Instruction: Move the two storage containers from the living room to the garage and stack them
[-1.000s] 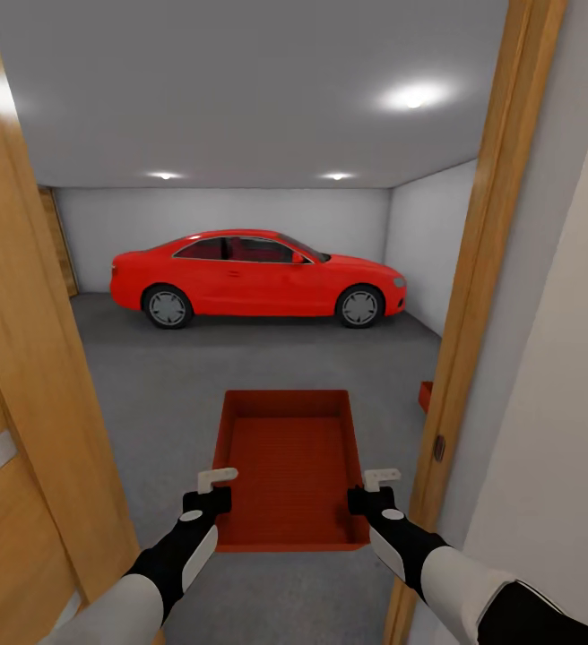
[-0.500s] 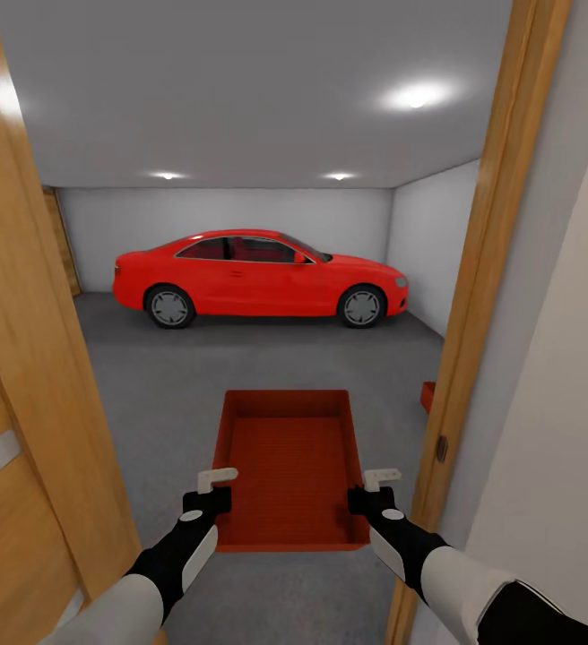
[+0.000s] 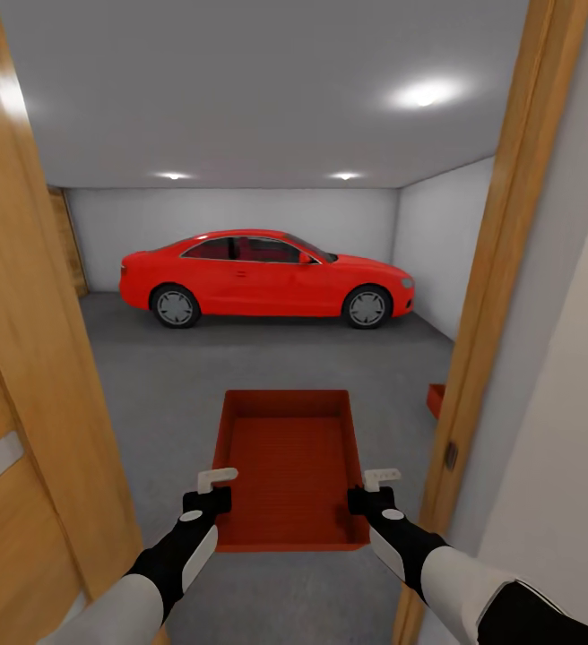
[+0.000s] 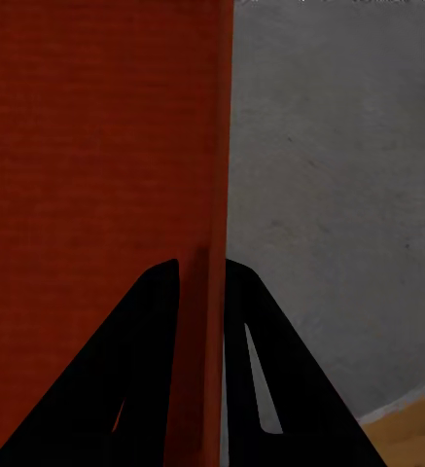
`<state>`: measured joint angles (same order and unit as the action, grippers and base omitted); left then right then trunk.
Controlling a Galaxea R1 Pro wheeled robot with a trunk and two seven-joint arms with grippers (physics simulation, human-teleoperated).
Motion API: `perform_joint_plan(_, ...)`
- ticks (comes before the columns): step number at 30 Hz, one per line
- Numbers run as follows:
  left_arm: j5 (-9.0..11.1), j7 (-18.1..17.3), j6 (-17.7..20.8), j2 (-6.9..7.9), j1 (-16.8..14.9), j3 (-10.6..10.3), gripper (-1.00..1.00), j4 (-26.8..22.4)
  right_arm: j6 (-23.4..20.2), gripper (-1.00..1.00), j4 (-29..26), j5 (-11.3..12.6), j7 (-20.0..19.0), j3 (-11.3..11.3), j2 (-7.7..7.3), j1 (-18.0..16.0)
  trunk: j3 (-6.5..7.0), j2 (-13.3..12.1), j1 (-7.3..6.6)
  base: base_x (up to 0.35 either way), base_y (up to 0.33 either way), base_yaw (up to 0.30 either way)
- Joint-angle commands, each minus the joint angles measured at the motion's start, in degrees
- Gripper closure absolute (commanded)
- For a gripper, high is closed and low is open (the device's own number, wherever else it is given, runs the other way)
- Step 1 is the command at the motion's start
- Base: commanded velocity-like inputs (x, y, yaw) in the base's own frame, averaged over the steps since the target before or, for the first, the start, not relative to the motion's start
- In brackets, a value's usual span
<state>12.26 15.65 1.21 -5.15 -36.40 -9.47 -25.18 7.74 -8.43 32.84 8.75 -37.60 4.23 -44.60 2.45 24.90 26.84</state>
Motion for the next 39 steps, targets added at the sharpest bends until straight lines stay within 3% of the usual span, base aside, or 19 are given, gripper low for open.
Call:
perform_joint_plan(1,-0.64,1.93,-0.99,-0.02,0.02,-0.20,1.00,-0.17,0.42,1.00,0.26,1.35,0.91,3.15,0.88,-0.05,-0.02,0.03,0.04,0.243,0.000,0.003)
perform_joint_plan(16,-0.66,1.93,-0.98,-0.02,0.02,-0.20,1.00,-0.13,0.31,1.00,0.26,1.35,0.92,3.15,0.89,-0.05,-0.02,0.03,0.04,0.311,0.000,0.000)
perform_joint_plan(17,0.83,0.70,-0.16,0.14,0.02,-0.17,1.00,-0.21,0.37,1.00,0.17,0.82,0.70,-0.21,0.39,-0.05,-0.02,0.03,0.04,0.000,0.000,0.000)
perform_joint_plan(18,1.64,0.70,-0.47,0.16,0.02,-0.73,1.00,-0.20,0.37,1.00,0.17,0.44,0.75,-0.65,0.44,-0.05,-0.02,0.03,0.04,0.000,0.000,0.000)
perform_joint_plan(24,5.21,0.70,-0.84,0.93,0.02,-3.88,1.00,-0.14,0.32,1.00,0.17,-0.78,0.75,0.21,0.44,-0.05,-0.02,0.03,0.04,0.000,0.000,0.000)
perform_joint_plan(30,6.17,0.78,-0.87,1.12,0.02,-4.79,1.00,-0.11,0.34,1.00,0.17,-1.57,0.75,0.43,0.43,-0.05,-0.02,0.03,0.04,0.063,0.000,0.000)
perform_joint_plan(39,6.23,0.78,-0.86,1.12,0.02,-4.85,1.00,-0.07,0.34,1.00,0.17,-1.85,0.75,0.59,0.42,-0.05,-0.02,0.03,0.04,0.299,0.027,0.000)
